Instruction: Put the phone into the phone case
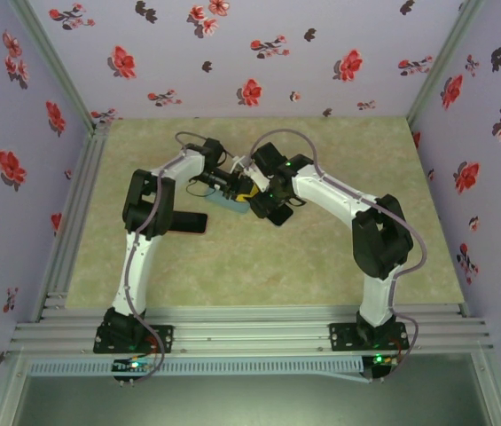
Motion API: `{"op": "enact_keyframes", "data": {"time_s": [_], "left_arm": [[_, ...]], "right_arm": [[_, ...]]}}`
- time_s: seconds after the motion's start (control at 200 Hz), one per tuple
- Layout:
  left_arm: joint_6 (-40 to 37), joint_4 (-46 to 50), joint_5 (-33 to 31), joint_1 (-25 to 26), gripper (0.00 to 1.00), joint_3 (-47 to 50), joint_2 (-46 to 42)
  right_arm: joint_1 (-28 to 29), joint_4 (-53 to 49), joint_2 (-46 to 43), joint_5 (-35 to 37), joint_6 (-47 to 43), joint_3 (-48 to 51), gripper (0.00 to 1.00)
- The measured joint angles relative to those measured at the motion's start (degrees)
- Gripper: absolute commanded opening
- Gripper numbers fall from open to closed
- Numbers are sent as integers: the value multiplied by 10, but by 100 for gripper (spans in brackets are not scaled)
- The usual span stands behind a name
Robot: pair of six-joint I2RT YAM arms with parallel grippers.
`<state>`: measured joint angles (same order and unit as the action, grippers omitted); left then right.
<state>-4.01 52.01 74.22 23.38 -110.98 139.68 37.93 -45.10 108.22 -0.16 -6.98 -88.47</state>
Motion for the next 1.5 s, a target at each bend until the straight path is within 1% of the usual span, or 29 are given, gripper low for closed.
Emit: {"op": "enact_keyframes", "data": {"time_s": [0.31, 0.4, 0.445, 0.535, 0.735, 0.79, 0.865, 0.91, 0.94, 0.99, 1.03, 1.075, 1.16, 1.29, 1.385, 1.5], "left_arm": [[-11, 12, 5, 0, 23, 0, 0], [-11, 13, 11, 0, 19, -1, 0], [-11, 14, 16, 0, 14, -1, 0], [-17, 16, 25, 0, 0, -3, 0], [-18, 18, 28, 0, 0, -3, 0], [-17, 16, 28, 0, 0, -3, 0], [-8, 5, 28, 0, 0, -3, 0], [4, -10, 28, 0, 0, 0, 0], [20, -29, 30, 0, 0, 7, -3], [48, -65, 32, 0, 0, 25, -10], [83, -108, 32, -1, 0, 48, -19], [125, -165, 32, 0, 0, 78, -33], [224, -290, 3, -2, 0, 134, -53], [387, -506, -33, -19, 0, 204, -58], [472, -606, -54, -30, 0, 228, -59], [533, -677, -82, -35, 0, 245, -77]], "right_arm": [[0, -3, 1, 0, -1, 0, 53], [0, -4, 1, 0, -1, -1, 53], [1, -6, 1, 0, -1, -1, 53], [1, -8, 2, 0, -1, -1, 53], [1, -9, 2, 1, -1, -3, 54], [1, -9, 2, 2, -1, -3, 58], [1, -9, 2, 4, -1, -3, 60], [0, -6, 2, 6, 0, -3, 65], [-3, -4, 2, 6, 1, -2, 70], [-7, 5, -2, 1, 2, 5, 73], [-13, 13, -6, -4, 6, 14, 76], [-17, 21, -14, -10, 11, 25, 82], [-33, 31, -41, -26, 39, 43, 83], [-73, 59, -119, -61, 87, 80, 85], [-107, 94, -176, -87, 124, 116, 85], [-136, 125, -219, -108, 167, 162, 84]]}}
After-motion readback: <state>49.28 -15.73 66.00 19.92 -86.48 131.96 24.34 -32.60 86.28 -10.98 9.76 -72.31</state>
